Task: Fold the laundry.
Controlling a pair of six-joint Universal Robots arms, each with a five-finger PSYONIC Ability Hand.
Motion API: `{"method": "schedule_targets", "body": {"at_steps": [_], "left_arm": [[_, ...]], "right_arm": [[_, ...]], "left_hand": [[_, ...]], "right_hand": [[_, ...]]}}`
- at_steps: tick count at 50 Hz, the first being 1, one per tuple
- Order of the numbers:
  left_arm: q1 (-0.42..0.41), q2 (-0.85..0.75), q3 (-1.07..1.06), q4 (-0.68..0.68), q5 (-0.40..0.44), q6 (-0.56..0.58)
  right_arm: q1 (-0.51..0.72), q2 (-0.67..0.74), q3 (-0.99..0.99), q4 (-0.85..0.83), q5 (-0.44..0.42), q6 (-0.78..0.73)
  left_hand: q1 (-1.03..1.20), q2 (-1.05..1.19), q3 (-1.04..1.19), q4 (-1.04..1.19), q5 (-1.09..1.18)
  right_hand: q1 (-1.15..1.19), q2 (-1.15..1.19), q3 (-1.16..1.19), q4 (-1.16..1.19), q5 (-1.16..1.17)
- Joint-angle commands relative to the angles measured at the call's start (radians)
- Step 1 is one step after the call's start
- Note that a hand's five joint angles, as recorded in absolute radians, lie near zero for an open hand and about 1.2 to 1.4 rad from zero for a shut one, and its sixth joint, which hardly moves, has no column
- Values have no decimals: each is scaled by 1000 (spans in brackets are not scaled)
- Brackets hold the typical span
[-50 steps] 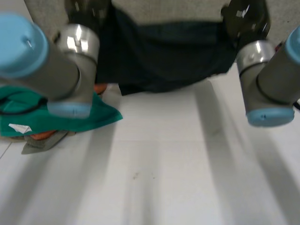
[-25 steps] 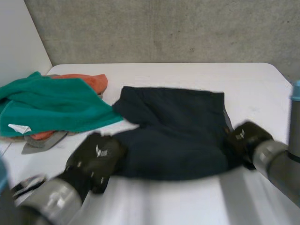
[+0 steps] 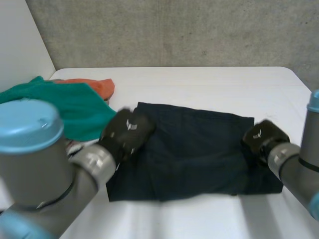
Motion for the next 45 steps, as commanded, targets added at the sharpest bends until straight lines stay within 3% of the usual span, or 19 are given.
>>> {"method": "schedule_targets", "body": {"at_steps": [1,8,14,15,16,17,18,20,21,22,27,32,38,45], "left_arm": [[6,-262,270,191,-83,67],[15,-518,563,246,-161,238],[14,-710,791,245,-187,270],[12,-723,801,251,-189,270],[12,-729,807,253,-188,268],[12,-737,815,259,-188,267],[11,-747,833,279,-188,267],[11,-755,851,296,-197,267],[9,-755,861,306,-213,262],[8,-752,859,311,-223,258],[-12,-711,827,312,-260,229],[-24,-605,677,311,-261,207],[-20,-456,468,311,-255,166],[-18,-364,318,309,-250,45]], "right_arm": [[10,160,-166,-184,19,18],[11,373,-385,-310,72,15],[14,514,-556,-364,86,21],[16,527,-567,-375,82,24],[16,557,-594,-398,82,20],[16,567,-605,-411,83,21],[14,574,-611,-428,85,24],[14,579,-620,-491,85,32],[14,576,-620,-511,88,35],[14,570,-620,-523,91,41],[5,479,-561,-507,92,87],[-39,312,-429,-306,57,205],[-133,188,-259,-88,-104,420],[-216,177,-114,-85,-253,454]], "left_hand": [[243,198,201,195,216],[243,198,201,195,216],[243,198,201,195,216],[243,198,201,195,216],[243,198,201,195,216],[243,198,201,195,216],[-79,-124,-122,-128,-106],[-342,-387,-385,-391,-369],[-829,-874,-872,-878,-856],[-978,-1024,-1021,-1027,-1006],[-978,-1024,-1021,-1027,-1006],[-978,-1024,-1021,-1027,-1006],[-978,-1024,-1021,-1027,-1006],[-978,-1024,-1021,-1027,-1006]], "right_hand": [[300,214,203,196,194],[300,214,203,196,194],[300,214,203,196,194],[147,61,50,43,41],[-401,-487,-498,-505,-507],[-625,-710,-722,-728,-730],[-737,-823,-834,-841,-843],[-870,-955,-967,-974,-975],[-922,-1008,-1019,-1026,-1027],[-922,-1008,-1019,-1026,-1027],[-922,-1008,-1019,-1026,-1027],[-922,-1008,-1019,-1026,-1027],[-721,-807,-818,-825,-827],[-639,-724,-736,-743,-744]]}}
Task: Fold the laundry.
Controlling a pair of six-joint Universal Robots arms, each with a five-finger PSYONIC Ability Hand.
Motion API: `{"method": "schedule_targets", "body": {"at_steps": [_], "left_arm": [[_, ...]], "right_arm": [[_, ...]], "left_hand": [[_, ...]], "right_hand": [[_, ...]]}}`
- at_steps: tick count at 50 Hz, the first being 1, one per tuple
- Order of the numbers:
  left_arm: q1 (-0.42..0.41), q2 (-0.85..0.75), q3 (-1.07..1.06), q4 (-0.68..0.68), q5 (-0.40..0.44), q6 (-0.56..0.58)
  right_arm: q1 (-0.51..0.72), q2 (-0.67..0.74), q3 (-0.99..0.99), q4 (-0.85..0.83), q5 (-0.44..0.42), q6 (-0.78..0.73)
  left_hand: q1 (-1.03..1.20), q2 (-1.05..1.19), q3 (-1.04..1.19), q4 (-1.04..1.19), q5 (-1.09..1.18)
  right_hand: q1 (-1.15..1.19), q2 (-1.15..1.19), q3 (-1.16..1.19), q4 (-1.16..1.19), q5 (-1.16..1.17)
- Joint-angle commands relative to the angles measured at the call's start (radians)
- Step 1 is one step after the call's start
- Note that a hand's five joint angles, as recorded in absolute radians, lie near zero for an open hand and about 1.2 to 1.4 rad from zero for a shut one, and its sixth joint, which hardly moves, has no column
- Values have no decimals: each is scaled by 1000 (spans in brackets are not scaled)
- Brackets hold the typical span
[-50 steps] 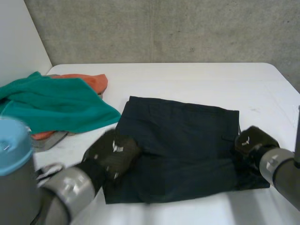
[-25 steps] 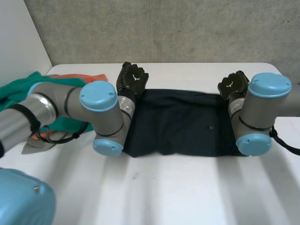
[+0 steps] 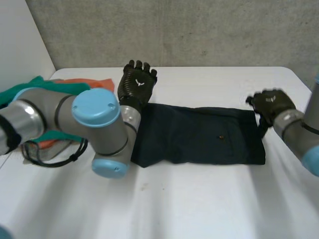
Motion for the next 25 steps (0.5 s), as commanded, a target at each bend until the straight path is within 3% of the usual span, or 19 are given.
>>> {"method": "schedule_targets", "body": {"at_steps": [1,8,12,13,19,25], "left_arm": [[2,92,-147,-2,6,-114],[2,108,-191,-2,9,-154],[2,108,-196,-2,7,-156],[2,108,-196,-2,6,-156],[2,148,-203,-2,2,-156],[4,217,-246,-2,7,-157]], "right_arm": [[-73,-7,126,0,-126,34],[-75,14,179,-79,-126,28],[-81,42,172,-122,-117,28],[-86,48,161,-122,-105,26],[-138,-3,179,-132,13,-52],[-196,-93,209,-142,70,-368]], "left_hand": [[-21,-29,-36,-29,-48],[-21,-29,-36,-29,-48],[-21,-29,-36,-29,-48],[-21,-29,-36,-29,-48],[-21,-29,-36,-29,-48],[-21,-29,-36,-29,-48]], "right_hand": [[134,133,126,124,116],[207,206,199,197,189],[992,991,984,982,974],[1065,1065,1058,1056,1047],[1066,1066,1059,1056,1048],[1066,1066,1059,1056,1048]]}}
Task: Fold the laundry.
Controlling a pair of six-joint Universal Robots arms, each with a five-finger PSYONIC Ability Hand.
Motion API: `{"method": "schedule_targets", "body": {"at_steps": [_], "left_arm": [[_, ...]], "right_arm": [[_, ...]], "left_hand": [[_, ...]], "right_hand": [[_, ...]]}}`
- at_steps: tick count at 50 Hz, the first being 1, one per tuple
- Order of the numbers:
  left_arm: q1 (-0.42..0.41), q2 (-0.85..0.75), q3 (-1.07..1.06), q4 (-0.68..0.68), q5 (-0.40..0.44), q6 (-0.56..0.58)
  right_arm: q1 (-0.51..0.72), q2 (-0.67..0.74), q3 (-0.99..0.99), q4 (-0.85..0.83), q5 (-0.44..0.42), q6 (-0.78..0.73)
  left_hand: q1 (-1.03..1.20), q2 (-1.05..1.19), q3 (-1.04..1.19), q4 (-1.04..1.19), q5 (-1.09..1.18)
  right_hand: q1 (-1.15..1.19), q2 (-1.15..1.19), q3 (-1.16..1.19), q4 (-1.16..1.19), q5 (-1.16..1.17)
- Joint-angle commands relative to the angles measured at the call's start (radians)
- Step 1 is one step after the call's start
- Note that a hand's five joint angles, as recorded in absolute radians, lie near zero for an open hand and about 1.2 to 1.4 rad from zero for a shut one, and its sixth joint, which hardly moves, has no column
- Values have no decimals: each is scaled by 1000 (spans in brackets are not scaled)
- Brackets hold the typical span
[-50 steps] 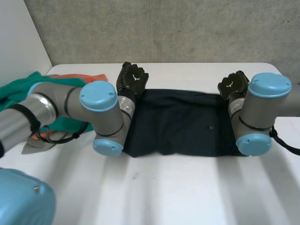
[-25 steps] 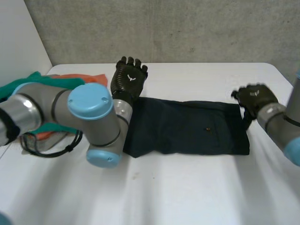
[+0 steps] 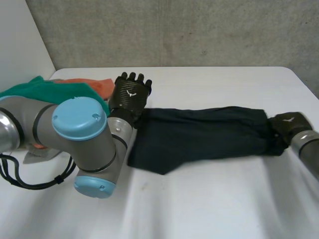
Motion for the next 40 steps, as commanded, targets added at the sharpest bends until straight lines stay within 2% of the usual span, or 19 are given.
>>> {"method": "schedule_targets", "body": {"at_steps": [1,5,6,8,9,12,13,15,16,20,21,23,24,25,27,31,32,36,40], "left_arm": [[2,79,-42,0,2,0],[8,99,-63,0,-1,-3],[8,104,-68,0,-2,-5],[9,121,-80,0,-4,-14],[9,125,-85,0,-4,-18],[11,142,-103,0,-2,-41],[12,147,-106,0,-2,-46],[17,159,-115,0,-4,-58],[18,162,-117,0,-4,-60],[26,170,-125,0,-4,-63],[28,171,-125,0,-4,-63],[31,173,-123,2,-2,-63],[32,173,-121,2,-2,-63],[34,173,-118,2,-1,-63],[35,173,-109,5,-1,-63],[34,171,-72,9,-2,-63],[29,168,-60,9,-2,-63],[17,154,-8,3,1,-87],[-23,107,50,-12,11,-153]], "right_arm": [[-66,-91,27,-20,76,-327],[21,-103,8,-78,70,-349],[120,-100,-13,-110,60,-347],[195,-97,-25,-138,47,-347],[279,-92,-24,-173,22,-347],[384,-80,-9,-220,-45,-358],[453,-59,16,-246,-114,-364],[505,-34,36,-267,-182,-370],[551,-5,51,-282,-253,-387],[604,53,41,-280,-334,-413],[602,53,38,-280,-335,-412],[602,52,36,-280,-334,-409],[602,46,36,-282,-328,-393],[604,43,37,-283,-326,-378],[599,23,41,-284,-317,-325],[521,-109,62,-273,-316,-89],[480,-161,74,-273,-314,36],[388,-224,64,-261,-308,327],[304,-229,25,-181,-296,441]], "left_hand": [[-21,-29,-36,-29,-48],[-21,-29,-36,-29,-48],[-21,-29,-36,-29,-48],[-21,-29,-36,-29,-48],[-21,-29,-36,-29,-48],[-21,-29,-36,-29,-48],[-21,-29,-36,-29,-48],[-21,-29,-36,-29,-48],[-21,-29,-36,-29,-48],[-21,-29,-36,-29,-48],[-21,-29,-36,-29,-48],[-21,-29,-36,-29,-48],[-21,-29,-36,-29,-48],[-21,-29,-36,-29,-48],[-21,-29,-36,-29,-48],[-21,-29,-36,-29,-48],[-21,-29,-36,-29,-48],[-21,-29,-36,-29,-48],[-21,-29,-36,-29,-48]], "right_hand": [[348,225,211,201,263],[348,225,211,201,263],[348,225,211,201,263],[348,225,211,201,263],[348,225,211,201,263],[348,225,211,201,263],[348,225,211,201,263],[348,225,211,201,263],[348,225,211,201,263],[348,225,211,201,263],[329,205,191,182,244],[-285,-409,-423,-432,-370],[-782,-906,-919,-929,-867],[-873,-997,-1011,-1021,-958],[-873,-997,-1011,-1021,-958],[-873,-997,-1011,-1021,-958],[-873,-997,-1011,-1021,-958],[-873,-997,-1011,-1021,-958],[-873,-997,-1011,-1021,-958]]}}
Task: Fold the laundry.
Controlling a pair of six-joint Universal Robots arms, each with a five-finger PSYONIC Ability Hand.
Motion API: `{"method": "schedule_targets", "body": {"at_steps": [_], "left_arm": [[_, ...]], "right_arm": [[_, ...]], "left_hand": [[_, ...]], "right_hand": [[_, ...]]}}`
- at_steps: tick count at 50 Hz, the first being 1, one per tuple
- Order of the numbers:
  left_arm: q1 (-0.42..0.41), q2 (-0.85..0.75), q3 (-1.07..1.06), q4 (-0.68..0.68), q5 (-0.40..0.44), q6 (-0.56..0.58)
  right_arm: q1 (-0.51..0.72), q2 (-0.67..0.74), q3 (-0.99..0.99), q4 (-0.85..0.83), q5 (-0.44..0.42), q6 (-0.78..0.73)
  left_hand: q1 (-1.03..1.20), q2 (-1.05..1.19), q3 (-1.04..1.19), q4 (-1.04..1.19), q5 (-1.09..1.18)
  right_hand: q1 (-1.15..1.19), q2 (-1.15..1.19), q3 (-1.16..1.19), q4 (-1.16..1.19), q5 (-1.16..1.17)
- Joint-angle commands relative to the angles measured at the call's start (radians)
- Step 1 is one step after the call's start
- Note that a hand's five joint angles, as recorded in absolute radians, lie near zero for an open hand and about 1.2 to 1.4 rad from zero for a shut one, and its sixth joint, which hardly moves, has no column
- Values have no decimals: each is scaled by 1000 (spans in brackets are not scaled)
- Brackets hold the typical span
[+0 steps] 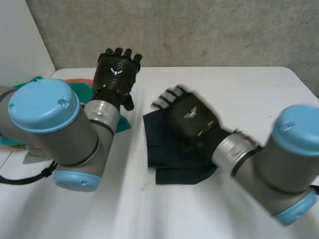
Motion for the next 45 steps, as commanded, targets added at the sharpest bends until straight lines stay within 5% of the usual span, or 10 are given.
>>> {"method": "schedule_targets", "body": {"at_steps": [1,11,23,33,45], "left_arm": [[-70,-79,112,-36,22,-96],[-136,-293,308,-337,44,-156],[-133,-472,486,-608,42,-185],[-123,-385,526,-677,48,-189],[-81,-126,426,-647,197,-217]], "right_arm": [[-166,-55,-54,114,17,315],[-189,271,-433,537,22,182],[-188,489,-587,633,84,33],[-186,367,-550,624,135,-22],[-309,120,-225,357,228,365]], "left_hand": [[-21,-29,-36,-29,-48],[-21,-29,-36,-29,-48],[-21,-29,-36,-29,-48],[-21,-29,-36,-29,-48],[-21,-29,-36,-29,-48]], "right_hand": [[-56,-39,-37,-38,-44],[-56,-39,-37,-38,-44],[-56,-39,-37,-38,-44],[-56,-39,-37,-38,-44],[-56,-39,-37,-38,-44]]}}
